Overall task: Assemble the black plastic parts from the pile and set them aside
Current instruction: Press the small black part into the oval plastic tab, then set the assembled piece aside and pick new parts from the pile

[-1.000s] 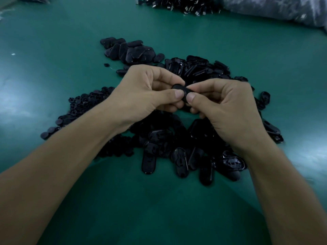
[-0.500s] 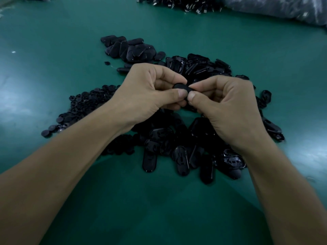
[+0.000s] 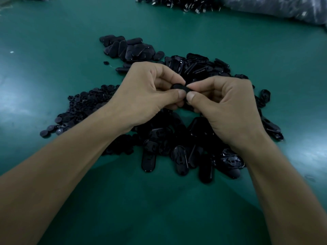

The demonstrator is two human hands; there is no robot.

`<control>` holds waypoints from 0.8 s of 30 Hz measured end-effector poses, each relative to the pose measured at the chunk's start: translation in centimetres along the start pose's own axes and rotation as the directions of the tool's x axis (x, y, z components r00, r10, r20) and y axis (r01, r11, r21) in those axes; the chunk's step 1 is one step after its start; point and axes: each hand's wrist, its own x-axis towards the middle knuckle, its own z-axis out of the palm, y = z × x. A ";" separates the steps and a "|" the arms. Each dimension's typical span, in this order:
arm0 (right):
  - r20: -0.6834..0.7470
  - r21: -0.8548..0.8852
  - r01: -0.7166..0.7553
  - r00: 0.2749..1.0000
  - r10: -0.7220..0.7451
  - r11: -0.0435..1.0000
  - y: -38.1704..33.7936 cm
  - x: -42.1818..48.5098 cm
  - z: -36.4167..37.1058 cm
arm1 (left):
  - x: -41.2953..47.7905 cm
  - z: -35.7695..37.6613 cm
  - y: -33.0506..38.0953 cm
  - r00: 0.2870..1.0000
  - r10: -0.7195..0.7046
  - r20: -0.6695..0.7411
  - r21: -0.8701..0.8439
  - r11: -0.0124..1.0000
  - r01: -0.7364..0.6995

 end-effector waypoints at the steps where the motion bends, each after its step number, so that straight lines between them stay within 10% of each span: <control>1: 0.003 -0.009 0.004 1.000 -0.004 1.000 0.0 0.0 0.0 | 0.0 0.0 0.0 1.000 0.000 -0.004 0.005 1.000 0.000; 19: -0.101 -0.198 0.070 0.991 -0.091 0.978 -0.1 -0.4 0.7 | 0.7 -0.7 -0.4 0.993 0.035 -0.113 0.156 0.988 -0.017; 24: -0.148 -0.418 0.049 0.981 -0.122 0.907 0.3 -0.5 0.2 | 3.2 -2.9 -0.7 0.937 0.022 -0.348 0.139 0.990 0.029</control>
